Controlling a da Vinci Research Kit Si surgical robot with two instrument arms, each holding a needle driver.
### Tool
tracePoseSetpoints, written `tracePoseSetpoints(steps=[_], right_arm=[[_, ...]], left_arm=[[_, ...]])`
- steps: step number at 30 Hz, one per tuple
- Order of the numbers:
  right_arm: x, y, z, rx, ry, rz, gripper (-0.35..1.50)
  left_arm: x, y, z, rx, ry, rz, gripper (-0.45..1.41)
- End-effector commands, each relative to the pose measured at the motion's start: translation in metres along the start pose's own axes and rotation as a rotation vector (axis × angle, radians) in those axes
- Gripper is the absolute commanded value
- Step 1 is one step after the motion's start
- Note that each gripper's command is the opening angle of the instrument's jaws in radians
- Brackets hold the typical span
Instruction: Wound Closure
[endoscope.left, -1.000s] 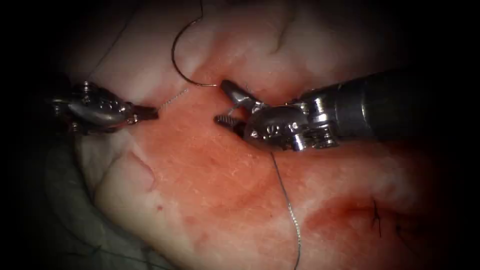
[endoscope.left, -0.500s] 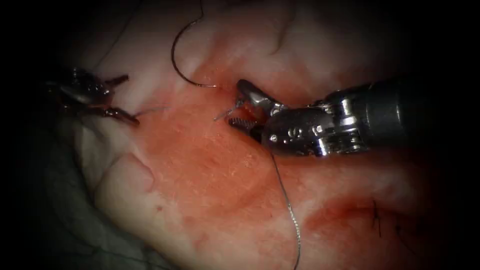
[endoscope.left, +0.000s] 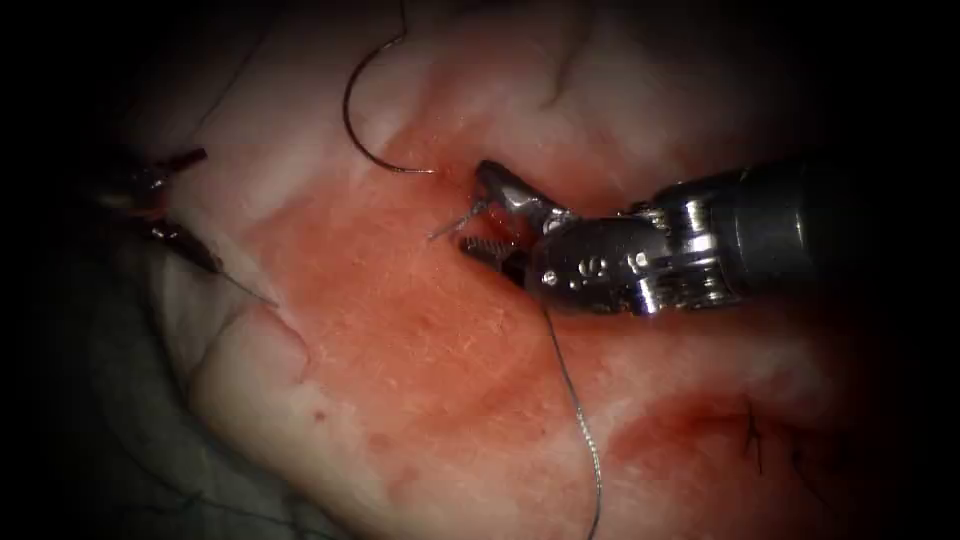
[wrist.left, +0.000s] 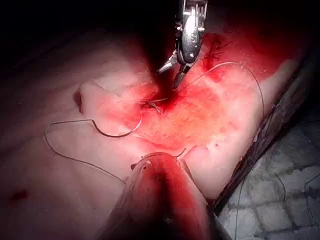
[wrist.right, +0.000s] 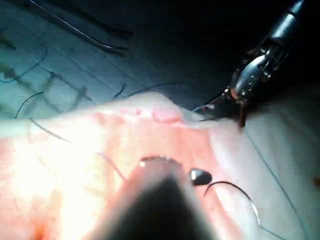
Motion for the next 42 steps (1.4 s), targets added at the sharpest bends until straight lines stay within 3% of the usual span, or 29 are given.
tracePoseSetpoints(steps=[1,2,6,10,18,25,32,37,38,41,42], right_arm=[[0.0001,-0.0007,0.0006,0.002,0.001,0.0,1.46],[0.0001,-0.0007,0.0006,0.001,0.001,-0.001,1.46],[0.0002,-0.0011,0.0008,-0.001,-0.001,-0.003,1.46],[0.0003,-0.0013,0.0009,0.002,0.0,-0.004,1.46],[0.0005,-0.0015,0.001,0.003,0.001,-0.005,1.46],[0.0006,-0.0019,0.0013,0.006,-0.001,-0.007,1.46],[0.0006,-0.0018,0.0013,0.006,-0.001,-0.007,1.46],[0.0006,-0.0018,0.0013,0.006,-0.002,-0.007,1.46],[0.0006,-0.0017,0.0013,0.006,-0.002,-0.006,1.46],[0.0006,-0.0015,0.0013,0.007,-0.002,-0.004,1.46],[0.0005,-0.0007,0.0008,0.011,-0.001,0.002,1.46]], left_arm=[[0.0,0.0004,0.001,0.008,-0.004,0.006,1.01],[-0.0001,0.0006,0.0012,0.019,-0.01,0.012,0.93],[-0.0002,0.0023,0.0034,0.023,-0.068,0.087,0.91],[-0.0007,0.0029,0.0054,0.019,-0.126,0.14,1.09],[-0.001,-0.0003,0.0078,0.071,-0.178,0.284,1.11],[-0.0003,-0.0025,0.0067,0.095,-0.104,0.342,1.13],[-0.0008,-0.004,0.0027,0.096,-0.07,0.363,1.13],[-0.0003,-0.0047,0.0014,0.051,0.04,0.339,1.09],[0.0005,-0.0045,0.0012,0.022,0.102,0.316,1.03],[0.0014,-0.0041,0.0014,-0.002,0.149,0.273,0.88],[0.0033,-0.003,0.0019,-0.055,0.21,0.238,0.77]])
